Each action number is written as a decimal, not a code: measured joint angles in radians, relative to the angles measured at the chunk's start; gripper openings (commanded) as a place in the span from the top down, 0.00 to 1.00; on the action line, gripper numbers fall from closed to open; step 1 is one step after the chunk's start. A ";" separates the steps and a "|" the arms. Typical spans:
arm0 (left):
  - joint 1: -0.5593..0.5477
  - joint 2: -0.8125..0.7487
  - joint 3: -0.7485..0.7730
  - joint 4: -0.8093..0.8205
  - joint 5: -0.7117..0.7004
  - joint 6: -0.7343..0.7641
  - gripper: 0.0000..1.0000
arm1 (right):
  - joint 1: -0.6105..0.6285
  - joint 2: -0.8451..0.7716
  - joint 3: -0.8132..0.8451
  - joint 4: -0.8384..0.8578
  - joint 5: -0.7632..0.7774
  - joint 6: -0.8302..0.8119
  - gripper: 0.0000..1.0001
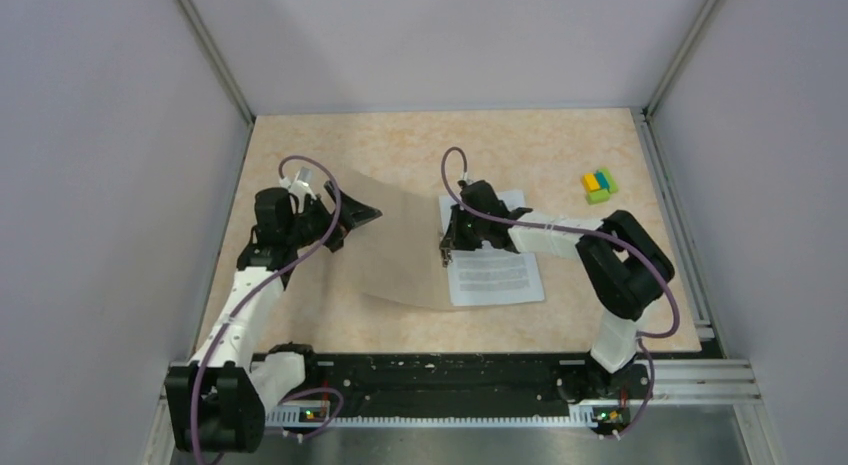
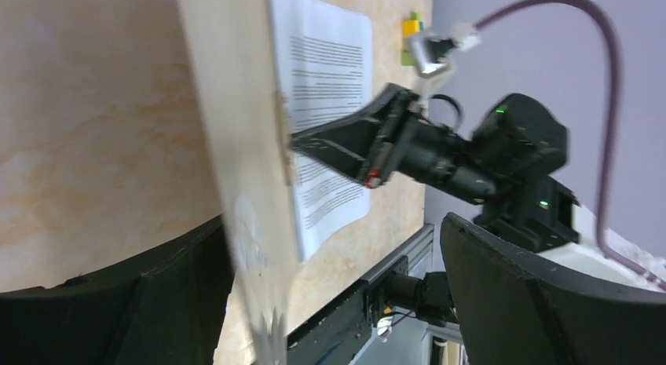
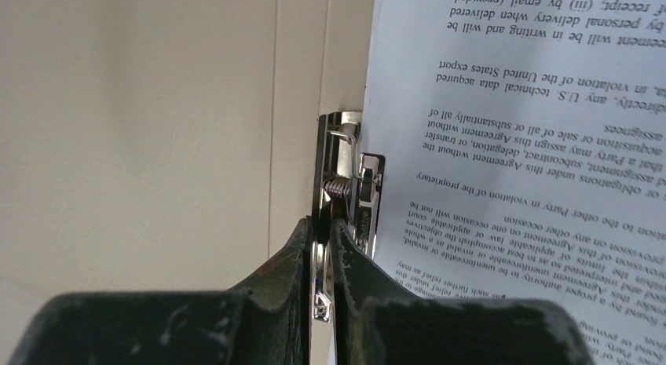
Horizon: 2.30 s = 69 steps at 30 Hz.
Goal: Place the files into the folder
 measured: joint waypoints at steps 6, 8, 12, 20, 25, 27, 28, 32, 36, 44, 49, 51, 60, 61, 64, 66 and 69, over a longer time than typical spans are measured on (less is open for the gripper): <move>-0.137 0.005 0.135 -0.048 -0.025 0.011 0.01 | 0.091 0.104 0.039 0.082 0.041 0.106 1.00; -0.182 0.018 0.168 -0.050 -0.036 0.017 0.01 | 0.113 0.138 0.079 0.093 0.048 0.129 0.93; -0.262 0.065 0.227 -0.058 -0.073 0.029 0.01 | 0.129 0.167 0.117 0.120 0.051 0.166 0.79; -0.365 0.140 0.305 -0.074 -0.135 0.037 0.01 | 0.106 0.069 0.066 0.107 0.079 0.170 0.65; -0.433 0.192 0.352 -0.068 -0.161 0.036 0.01 | 0.039 -0.158 -0.019 0.052 0.124 0.141 0.58; -0.457 0.214 0.372 -0.060 -0.165 0.035 0.01 | 0.003 -0.264 -0.053 0.020 0.155 0.123 0.54; -0.470 0.228 0.382 -0.051 -0.168 0.033 0.01 | -0.011 -0.308 -0.066 0.003 0.169 0.114 0.52; -0.522 0.280 0.412 0.012 -0.180 0.019 0.01 | -0.064 -0.506 -0.125 -0.083 0.236 0.079 0.46; -0.579 0.349 0.430 0.122 -0.168 -0.003 0.01 | -0.095 -0.649 -0.135 -0.182 0.302 0.037 0.43; -0.651 0.521 0.465 0.298 -0.135 -0.043 0.01 | -0.112 -0.798 -0.133 -0.362 0.407 -0.023 0.38; -0.668 0.616 0.472 0.361 -0.130 -0.058 0.01 | -0.114 -0.831 -0.109 -0.435 0.439 -0.046 0.36; -0.671 0.649 0.476 0.370 -0.130 -0.063 0.01 | -0.114 -0.833 -0.108 -0.444 0.444 -0.050 0.36; -0.674 0.789 0.476 0.385 -0.149 -0.053 0.01 | -0.114 -0.779 -0.130 -0.431 0.440 -0.064 0.34; -0.674 0.795 0.468 0.382 -0.157 -0.047 0.01 | -0.114 -0.764 -0.140 -0.426 0.436 -0.066 0.33; -0.674 0.797 0.447 0.349 -0.185 -0.018 0.01 | -0.114 -0.725 -0.169 -0.404 0.426 -0.069 0.32; -0.674 0.791 0.435 0.304 -0.227 0.014 0.01 | -0.114 -0.691 -0.184 -0.395 0.415 -0.073 0.29; -0.673 0.752 0.410 0.203 -0.312 0.063 0.01 | -0.114 -0.636 -0.188 -0.371 0.396 -0.076 0.22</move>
